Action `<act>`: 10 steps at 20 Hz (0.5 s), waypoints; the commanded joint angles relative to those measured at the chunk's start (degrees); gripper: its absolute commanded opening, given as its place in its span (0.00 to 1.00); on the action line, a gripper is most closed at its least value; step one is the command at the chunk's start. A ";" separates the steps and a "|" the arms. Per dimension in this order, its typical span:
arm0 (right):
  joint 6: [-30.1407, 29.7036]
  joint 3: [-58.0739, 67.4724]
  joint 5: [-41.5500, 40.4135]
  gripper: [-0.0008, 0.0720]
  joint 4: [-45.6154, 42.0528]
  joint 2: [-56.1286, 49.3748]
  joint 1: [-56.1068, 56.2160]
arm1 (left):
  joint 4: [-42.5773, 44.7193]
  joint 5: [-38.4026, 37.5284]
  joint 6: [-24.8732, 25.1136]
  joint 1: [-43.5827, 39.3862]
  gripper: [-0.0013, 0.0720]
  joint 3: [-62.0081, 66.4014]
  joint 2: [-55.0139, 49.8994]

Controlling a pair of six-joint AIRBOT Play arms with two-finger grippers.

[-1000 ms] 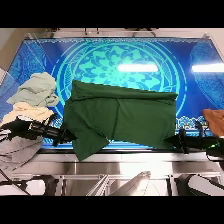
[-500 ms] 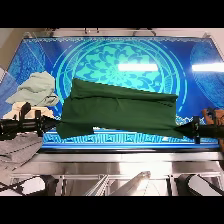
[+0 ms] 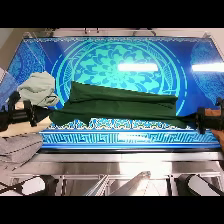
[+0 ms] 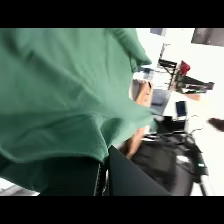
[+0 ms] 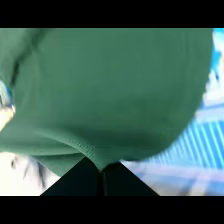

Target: Fold the shirts.

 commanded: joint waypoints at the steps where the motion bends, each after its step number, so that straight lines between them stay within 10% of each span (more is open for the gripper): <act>1: -6.40 0.24 -11.74 0.04 8.90 -1.42 3.74 | -1.64 6.10 -0.68 -6.69 0.06 8.98 -1.77; 10: -25.59 4.90 -23.39 0.04 26.80 -17.53 8.11 | 1.97 7.72 -5.09 -20.24 0.04 38.45 -30.77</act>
